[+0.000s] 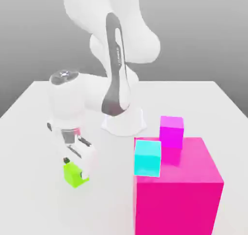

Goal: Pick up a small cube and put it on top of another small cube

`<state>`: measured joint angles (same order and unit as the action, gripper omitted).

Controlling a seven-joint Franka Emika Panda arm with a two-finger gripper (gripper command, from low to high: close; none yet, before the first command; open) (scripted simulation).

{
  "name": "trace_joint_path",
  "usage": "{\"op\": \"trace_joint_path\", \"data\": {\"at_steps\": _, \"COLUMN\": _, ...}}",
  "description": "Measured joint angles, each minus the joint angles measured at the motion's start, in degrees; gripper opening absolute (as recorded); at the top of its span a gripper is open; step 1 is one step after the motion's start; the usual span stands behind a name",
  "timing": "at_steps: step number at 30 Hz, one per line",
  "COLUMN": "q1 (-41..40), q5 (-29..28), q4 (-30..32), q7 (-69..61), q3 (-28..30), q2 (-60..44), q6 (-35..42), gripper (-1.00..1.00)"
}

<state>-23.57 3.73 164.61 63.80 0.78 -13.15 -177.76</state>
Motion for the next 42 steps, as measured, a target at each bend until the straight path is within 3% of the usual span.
{"op": "trace_joint_path", "data": {"at_steps": 6, "q1": -0.2, "q5": -0.3, "q4": -0.01, "q7": 0.26, "q3": -0.14, "q2": -0.09, "q6": -0.12, "gripper": -1.0}}
{"op": "trace_joint_path", "data": {"at_steps": 14, "q1": 0.19, "q5": -3.89, "q4": 2.25, "q7": 2.62, "q3": 0.95, "q2": 14.88, "q6": 12.59, "gripper": -1.0}}
{"op": "trace_joint_path", "data": {"at_steps": 33, "q1": 23.36, "q5": 1.99, "q4": -22.75, "q7": -22.19, "q3": -12.45, "q2": 37.11, "q6": 59.53, "gripper": -1.0}}
{"op": "trace_joint_path", "data": {"at_steps": 37, "q1": 24.81, "q5": 2.61, "q4": -20.22, "q7": -23.86, "q3": -13.88, "q2": 35.83, "q6": 55.67, "gripper": -1.0}}
{"op": "trace_joint_path", "data": {"at_steps": 38, "q1": 24.81, "q5": 2.67, "q4": -18.94, "q7": -23.9, "q3": -14.15, "q2": 35.01, "q6": 53.58, "gripper": 1.0}}
{"op": "trace_joint_path", "data": {"at_steps": 42, "q1": 24.81, "q5": 2.67, "q4": -18.94, "q7": -23.9, "q3": -14.15, "q2": 35.01, "q6": 53.58, "gripper": 1.0}}
